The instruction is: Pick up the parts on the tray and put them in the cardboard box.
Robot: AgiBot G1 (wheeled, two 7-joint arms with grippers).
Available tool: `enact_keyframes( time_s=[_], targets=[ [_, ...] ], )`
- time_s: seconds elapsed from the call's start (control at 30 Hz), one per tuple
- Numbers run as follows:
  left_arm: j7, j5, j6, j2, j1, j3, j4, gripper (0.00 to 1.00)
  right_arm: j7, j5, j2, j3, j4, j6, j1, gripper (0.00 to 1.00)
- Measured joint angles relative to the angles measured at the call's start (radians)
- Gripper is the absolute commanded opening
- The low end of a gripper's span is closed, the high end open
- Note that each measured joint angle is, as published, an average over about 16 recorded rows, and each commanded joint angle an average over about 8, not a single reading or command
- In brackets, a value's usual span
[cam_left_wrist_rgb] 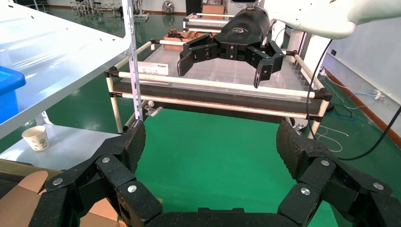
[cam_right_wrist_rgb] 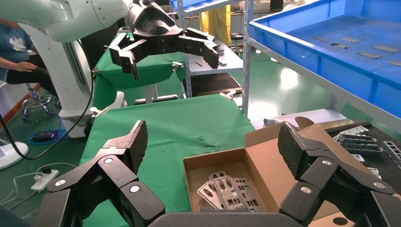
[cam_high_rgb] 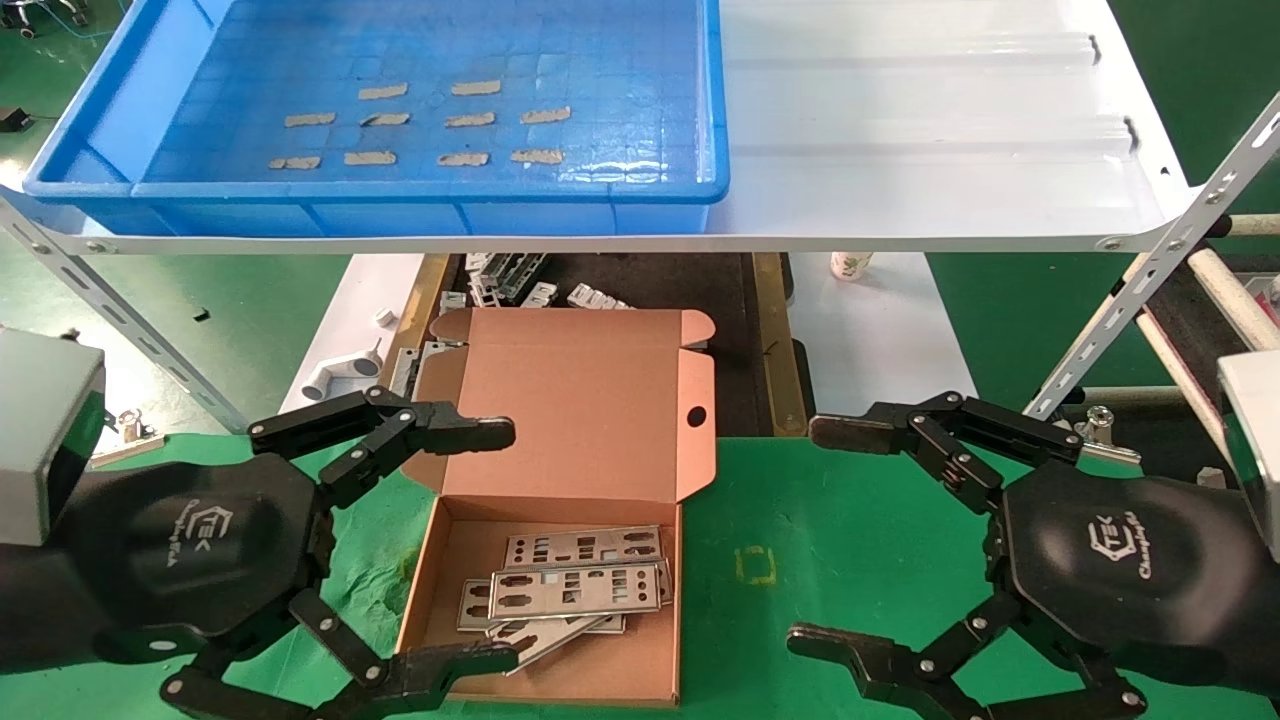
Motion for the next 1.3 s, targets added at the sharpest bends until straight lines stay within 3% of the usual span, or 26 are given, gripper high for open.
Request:
enact_keyframes(
  time_s=[1.3],
  targets=[
    [0.000, 0.000, 0.000, 0.000, 0.000, 0.000, 0.000, 1.00, 0.000, 0.000, 0.000, 0.000, 0.000, 0.000, 0.000, 1.00]
  ],
)
